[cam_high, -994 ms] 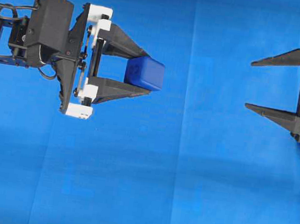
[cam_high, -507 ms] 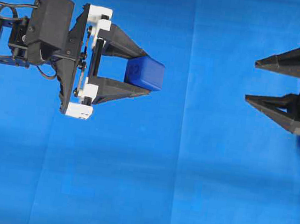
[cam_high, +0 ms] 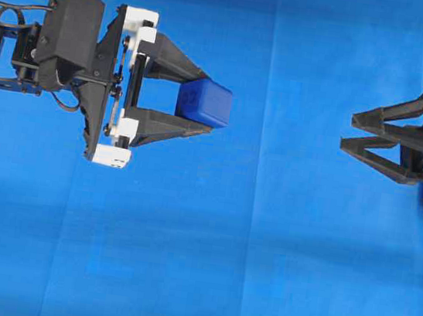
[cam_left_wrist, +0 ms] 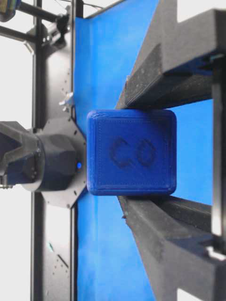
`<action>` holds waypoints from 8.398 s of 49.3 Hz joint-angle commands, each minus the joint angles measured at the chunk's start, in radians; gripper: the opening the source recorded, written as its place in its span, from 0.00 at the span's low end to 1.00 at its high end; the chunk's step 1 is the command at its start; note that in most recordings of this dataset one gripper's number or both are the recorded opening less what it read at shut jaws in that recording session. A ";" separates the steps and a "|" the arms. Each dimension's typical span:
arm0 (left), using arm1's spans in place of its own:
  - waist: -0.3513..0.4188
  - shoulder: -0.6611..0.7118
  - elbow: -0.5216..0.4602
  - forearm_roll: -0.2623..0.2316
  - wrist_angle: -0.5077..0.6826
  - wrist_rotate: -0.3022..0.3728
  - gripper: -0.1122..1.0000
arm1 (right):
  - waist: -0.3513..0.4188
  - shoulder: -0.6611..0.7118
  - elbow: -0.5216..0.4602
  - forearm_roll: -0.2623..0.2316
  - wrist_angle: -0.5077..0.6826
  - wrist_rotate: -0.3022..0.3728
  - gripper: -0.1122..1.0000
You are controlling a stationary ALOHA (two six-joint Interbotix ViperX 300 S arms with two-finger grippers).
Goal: Handover the blue block to the right arm after grasping it with the left arm, then place it in the designated position.
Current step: 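Hold the cube up with the left gripper while right gripper turns, then move the right gripper to the cube and close on it, then open the left gripper and pull the cube away with the right, then carry the cube with the right gripper and rotate it downward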
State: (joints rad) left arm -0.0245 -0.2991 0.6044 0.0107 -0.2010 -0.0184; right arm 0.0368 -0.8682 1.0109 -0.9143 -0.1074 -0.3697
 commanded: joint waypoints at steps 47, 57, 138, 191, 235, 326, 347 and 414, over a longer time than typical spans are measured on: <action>0.003 -0.021 -0.011 0.000 -0.015 -0.002 0.51 | 0.002 0.003 -0.026 -0.023 -0.003 0.005 0.94; 0.002 -0.023 -0.012 0.000 -0.015 -0.002 0.51 | 0.002 0.003 -0.026 -0.025 -0.003 0.005 0.94; -0.005 -0.023 -0.009 -0.002 -0.005 -0.009 0.51 | -0.028 0.580 -0.538 -0.029 -0.002 -0.023 0.94; -0.005 -0.026 -0.008 0.000 0.025 -0.008 0.51 | -0.040 0.595 -0.588 -0.026 0.061 -0.015 0.53; -0.011 -0.026 -0.008 -0.002 0.020 -0.002 0.90 | -0.038 0.595 -0.584 -0.021 0.077 -0.012 0.52; -0.002 -0.153 0.091 0.000 0.020 0.005 0.94 | 0.037 0.310 -0.368 0.051 0.261 0.302 0.53; -0.002 -0.153 0.091 0.000 0.020 0.005 0.94 | 0.049 0.288 -0.367 0.137 0.267 0.805 0.53; -0.002 -0.152 0.089 -0.002 0.018 0.006 0.94 | 0.061 0.259 -0.360 0.156 0.362 1.178 0.52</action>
State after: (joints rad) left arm -0.0276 -0.4372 0.7056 0.0092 -0.1733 -0.0123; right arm 0.0966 -0.6013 0.6627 -0.7578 0.2546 0.8053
